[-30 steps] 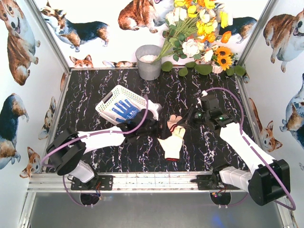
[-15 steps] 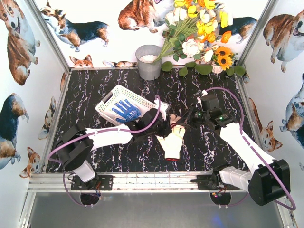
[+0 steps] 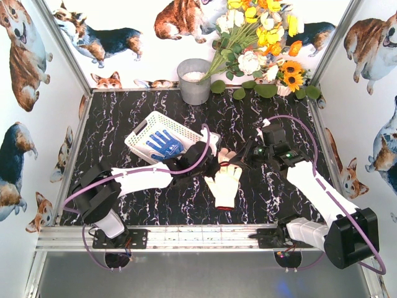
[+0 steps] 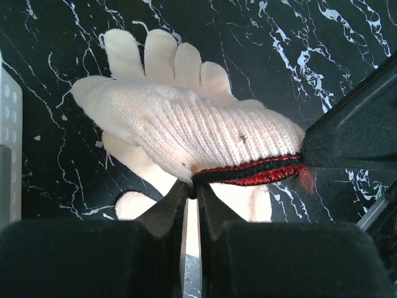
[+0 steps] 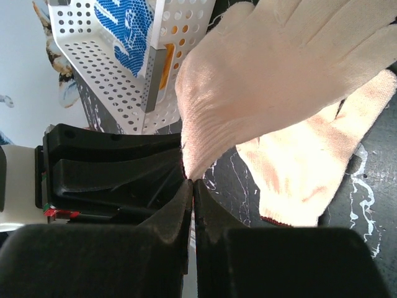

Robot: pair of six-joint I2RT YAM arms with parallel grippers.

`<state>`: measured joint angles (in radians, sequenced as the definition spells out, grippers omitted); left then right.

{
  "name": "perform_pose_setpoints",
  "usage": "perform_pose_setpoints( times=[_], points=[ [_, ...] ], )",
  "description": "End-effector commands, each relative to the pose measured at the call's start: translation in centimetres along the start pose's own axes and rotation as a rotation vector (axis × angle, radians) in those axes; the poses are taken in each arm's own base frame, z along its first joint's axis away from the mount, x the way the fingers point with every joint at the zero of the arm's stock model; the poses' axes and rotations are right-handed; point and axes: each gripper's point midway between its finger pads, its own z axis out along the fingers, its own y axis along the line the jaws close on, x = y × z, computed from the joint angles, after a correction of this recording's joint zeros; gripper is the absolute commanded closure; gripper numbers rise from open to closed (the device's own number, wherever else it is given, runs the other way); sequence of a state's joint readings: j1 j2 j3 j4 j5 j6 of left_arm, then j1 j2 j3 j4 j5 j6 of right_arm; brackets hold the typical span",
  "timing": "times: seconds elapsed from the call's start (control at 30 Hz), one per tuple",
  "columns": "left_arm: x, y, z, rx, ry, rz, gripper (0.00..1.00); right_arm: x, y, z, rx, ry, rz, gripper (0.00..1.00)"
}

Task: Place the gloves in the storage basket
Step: Pair the glove with the glove.

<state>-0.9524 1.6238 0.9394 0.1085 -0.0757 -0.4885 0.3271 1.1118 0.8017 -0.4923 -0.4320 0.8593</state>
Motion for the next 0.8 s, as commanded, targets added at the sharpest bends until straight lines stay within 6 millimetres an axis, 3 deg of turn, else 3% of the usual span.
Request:
perform_pose_setpoints(
  times=[0.0,0.43,0.77],
  points=[
    [-1.7,-0.2,-1.3,0.001,-0.063,0.025,1.00,-0.2,1.5,-0.1,-0.071,-0.001,-0.038,1.00],
    [2.6,-2.3,-2.4,0.121,0.096,0.004,1.00,1.7,-1.3,0.2,0.044,0.065,-0.060,1.00],
    [2.6,-2.8,-3.3,0.129,0.099,0.001,1.00,2.4,-1.5,-1.8,0.063,0.025,-0.090,1.00]
  ],
)
